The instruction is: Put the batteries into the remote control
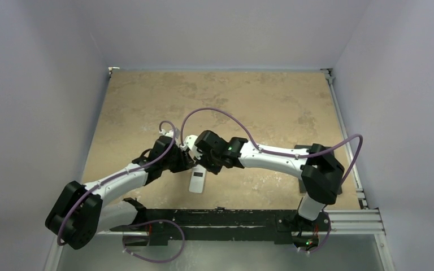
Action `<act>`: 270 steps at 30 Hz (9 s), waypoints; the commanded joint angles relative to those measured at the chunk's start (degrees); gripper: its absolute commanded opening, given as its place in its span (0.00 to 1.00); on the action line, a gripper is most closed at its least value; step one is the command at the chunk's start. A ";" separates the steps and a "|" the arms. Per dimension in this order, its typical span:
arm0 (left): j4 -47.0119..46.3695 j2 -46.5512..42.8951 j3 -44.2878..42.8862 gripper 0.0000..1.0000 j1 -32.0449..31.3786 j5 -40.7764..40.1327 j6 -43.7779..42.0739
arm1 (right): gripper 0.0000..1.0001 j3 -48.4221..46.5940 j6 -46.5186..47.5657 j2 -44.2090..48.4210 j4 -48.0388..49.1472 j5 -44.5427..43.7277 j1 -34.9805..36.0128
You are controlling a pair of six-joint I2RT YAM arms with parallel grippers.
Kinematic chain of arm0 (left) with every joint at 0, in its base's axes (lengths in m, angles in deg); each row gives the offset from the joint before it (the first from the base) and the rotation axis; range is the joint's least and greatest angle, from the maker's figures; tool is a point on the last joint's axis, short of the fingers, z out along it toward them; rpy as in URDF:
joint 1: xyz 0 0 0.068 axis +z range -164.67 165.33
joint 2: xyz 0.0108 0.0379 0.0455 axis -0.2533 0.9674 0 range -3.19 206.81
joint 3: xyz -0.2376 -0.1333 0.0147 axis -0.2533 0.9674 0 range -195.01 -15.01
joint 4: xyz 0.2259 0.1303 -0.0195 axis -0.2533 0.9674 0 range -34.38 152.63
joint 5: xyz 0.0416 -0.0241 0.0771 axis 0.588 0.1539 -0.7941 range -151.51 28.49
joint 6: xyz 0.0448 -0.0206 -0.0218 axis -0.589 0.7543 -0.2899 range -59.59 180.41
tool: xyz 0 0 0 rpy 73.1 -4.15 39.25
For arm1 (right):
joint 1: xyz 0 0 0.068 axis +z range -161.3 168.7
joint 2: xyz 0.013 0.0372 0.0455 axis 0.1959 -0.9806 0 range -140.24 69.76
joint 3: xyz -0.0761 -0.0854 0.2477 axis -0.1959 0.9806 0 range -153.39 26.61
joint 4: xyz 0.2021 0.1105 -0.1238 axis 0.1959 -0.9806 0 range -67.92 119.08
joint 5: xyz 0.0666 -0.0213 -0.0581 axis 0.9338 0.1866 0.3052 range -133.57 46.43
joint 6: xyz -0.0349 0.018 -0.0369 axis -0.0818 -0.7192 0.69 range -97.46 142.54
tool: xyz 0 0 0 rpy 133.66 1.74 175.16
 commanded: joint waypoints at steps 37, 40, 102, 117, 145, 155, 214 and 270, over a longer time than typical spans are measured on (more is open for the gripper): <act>-2.73 -2.59 3.42 0.29 9.64 4.70 -1.28 | 0.04 -14.05 14.05 -14.28 -2.67 8.78 -5.42; -2.61 -2.31 3.08 0.29 9.89 4.96 -1.65 | 0.05 -14.12 13.98 -14.43 -2.56 8.62 -5.42; -2.93 -1.40 3.60 0.29 11.41 6.12 -2.66 | 0.24 -16.87 12.81 -17.95 -2.56 9.49 -5.42; -2.93 -0.97 3.67 0.30 11.54 6.36 -2.74 | 0.26 -16.73 12.37 -17.14 -2.38 9.25 -5.42; -12.86 7.06 3.40 0.31 11.56 12.61 -1.07 | 0.25 -0.99 -13.24 -1.12 9.75 3.59 -5.51; -16.14 9.06 3.68 0.31 11.58 14.14 -0.26 | 0.23 5.75 -21.61 1.63 17.06 3.09 -5.51; -15.13 1.40 12.05 0.01 11.54 17.19 1.64 | 0.19 13.15 -29.94 4.86 21.64 -1.38 -6.56; -14.47 -11.03 12.46 0.36 11.49 17.56 4.61 | 0.36 17.06 -30.28 10.53 24.34 -1.65 -6.91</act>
